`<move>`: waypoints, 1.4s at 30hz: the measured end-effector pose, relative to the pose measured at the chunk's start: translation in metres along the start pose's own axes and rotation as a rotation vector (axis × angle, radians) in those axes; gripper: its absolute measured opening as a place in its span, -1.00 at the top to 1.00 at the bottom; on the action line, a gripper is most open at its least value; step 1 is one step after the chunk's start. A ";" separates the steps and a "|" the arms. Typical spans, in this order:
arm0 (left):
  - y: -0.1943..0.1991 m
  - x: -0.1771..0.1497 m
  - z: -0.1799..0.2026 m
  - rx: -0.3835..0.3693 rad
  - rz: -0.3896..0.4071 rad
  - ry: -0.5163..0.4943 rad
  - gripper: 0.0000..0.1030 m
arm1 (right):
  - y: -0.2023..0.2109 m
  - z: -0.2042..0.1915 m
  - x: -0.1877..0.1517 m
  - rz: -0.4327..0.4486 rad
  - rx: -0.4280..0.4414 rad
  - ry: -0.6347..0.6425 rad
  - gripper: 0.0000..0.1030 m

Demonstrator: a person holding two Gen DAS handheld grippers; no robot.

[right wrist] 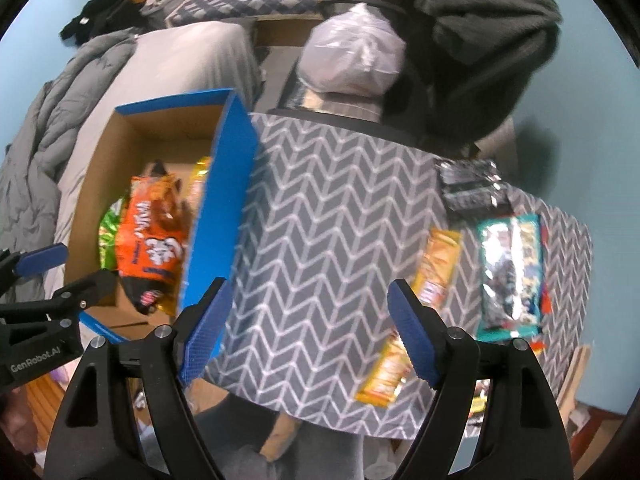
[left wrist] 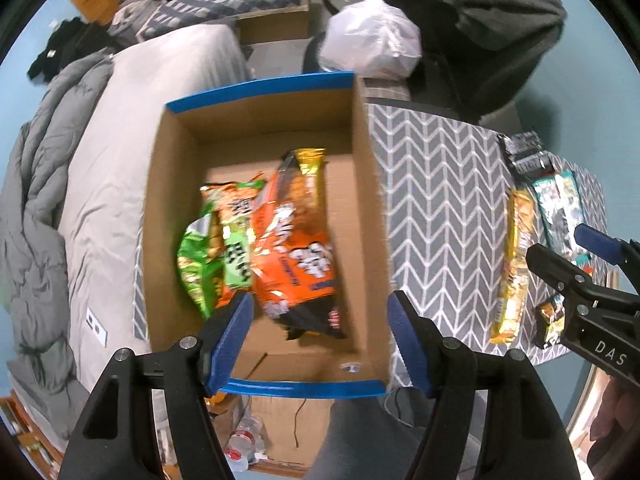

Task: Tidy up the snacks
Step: 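Move both tools back over the remaining snacks on the table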

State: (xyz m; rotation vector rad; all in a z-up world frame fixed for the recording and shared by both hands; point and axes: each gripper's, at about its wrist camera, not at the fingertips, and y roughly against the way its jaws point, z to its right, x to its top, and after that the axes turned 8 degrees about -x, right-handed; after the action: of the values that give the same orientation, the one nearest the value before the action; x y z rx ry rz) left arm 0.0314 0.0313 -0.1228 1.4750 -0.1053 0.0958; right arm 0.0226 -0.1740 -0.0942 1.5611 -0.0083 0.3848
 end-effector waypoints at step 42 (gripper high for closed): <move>-0.083 0.011 0.215 -0.021 -0.152 -0.281 -0.38 | -0.048 0.266 -0.144 -0.128 -0.118 -0.390 -0.55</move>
State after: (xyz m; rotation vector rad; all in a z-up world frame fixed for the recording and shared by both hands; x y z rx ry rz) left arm 0.0498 -0.1909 -0.1830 1.4642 -0.2207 -0.2358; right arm -0.0379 -0.4645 -0.1701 1.4893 -0.2283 -0.0240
